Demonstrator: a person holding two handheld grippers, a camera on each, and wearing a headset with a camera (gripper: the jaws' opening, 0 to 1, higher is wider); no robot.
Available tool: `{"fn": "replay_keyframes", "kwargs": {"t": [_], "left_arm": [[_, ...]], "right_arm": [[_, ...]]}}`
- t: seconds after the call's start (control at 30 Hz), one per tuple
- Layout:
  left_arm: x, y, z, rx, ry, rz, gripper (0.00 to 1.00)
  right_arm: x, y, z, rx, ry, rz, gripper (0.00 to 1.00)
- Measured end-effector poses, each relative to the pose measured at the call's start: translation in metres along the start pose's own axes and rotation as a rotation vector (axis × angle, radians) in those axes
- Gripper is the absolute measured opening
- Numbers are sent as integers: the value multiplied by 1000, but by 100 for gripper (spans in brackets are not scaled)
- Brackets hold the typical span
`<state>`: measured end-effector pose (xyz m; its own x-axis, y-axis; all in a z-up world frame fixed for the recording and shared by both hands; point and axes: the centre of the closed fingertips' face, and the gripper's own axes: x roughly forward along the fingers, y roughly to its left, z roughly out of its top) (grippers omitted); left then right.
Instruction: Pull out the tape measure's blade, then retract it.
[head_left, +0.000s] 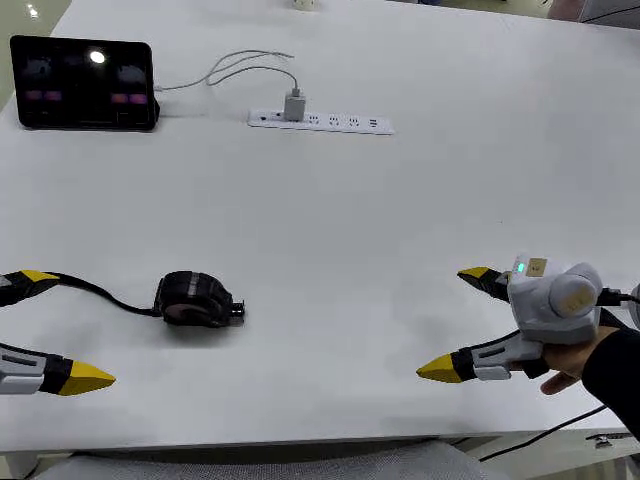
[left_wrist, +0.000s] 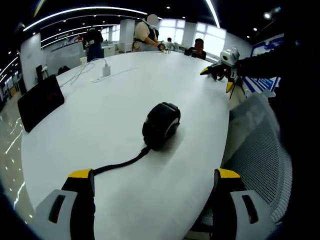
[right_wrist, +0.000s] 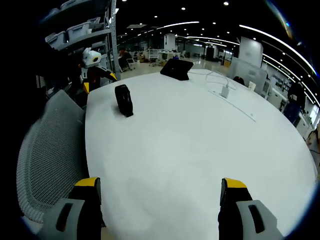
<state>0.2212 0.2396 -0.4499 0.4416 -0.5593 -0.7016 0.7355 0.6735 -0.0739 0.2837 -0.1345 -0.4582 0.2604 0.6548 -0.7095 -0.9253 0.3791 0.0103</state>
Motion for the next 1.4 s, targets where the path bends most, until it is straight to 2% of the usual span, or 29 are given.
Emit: {"fn": "replay_keyframes", "kwargs": {"t": [0.03,0.17,0.23,0.37,0.5,0.6,0.77,0.93,1.03,1.27,1.4], "left_arm": [[1,0,2,26,0,-5,95],[5,3,5,48,15,-19,94],[8,2,5,64,44,-34,94],[12,-2,7,139,91,-64,93],[18,-2,11,182,108,-88,93],[24,0,11,268,145,-100,91],[34,-6,15,316,168,-134,89],[43,-8,23,341,166,-142,86],[49,-10,28,322,149,-147,86],[62,-11,39,344,164,-151,85],[65,-12,43,379,177,-159,84]], "right_arm": [[3,0,1,-4,4,6,99],[10,4,7,-18,7,21,99],[13,5,10,-23,4,26,99],[20,6,15,-29,0,34,99],[27,9,19,-46,4,47,99],[32,11,22,-89,20,58,99],[40,14,30,-101,20,75,99],[47,16,40,-103,6,84,99],[51,19,49,-99,-13,91,99],[65,30,59,-142,-17,124,99],[70,33,69,-137,-33,131,99]]}}
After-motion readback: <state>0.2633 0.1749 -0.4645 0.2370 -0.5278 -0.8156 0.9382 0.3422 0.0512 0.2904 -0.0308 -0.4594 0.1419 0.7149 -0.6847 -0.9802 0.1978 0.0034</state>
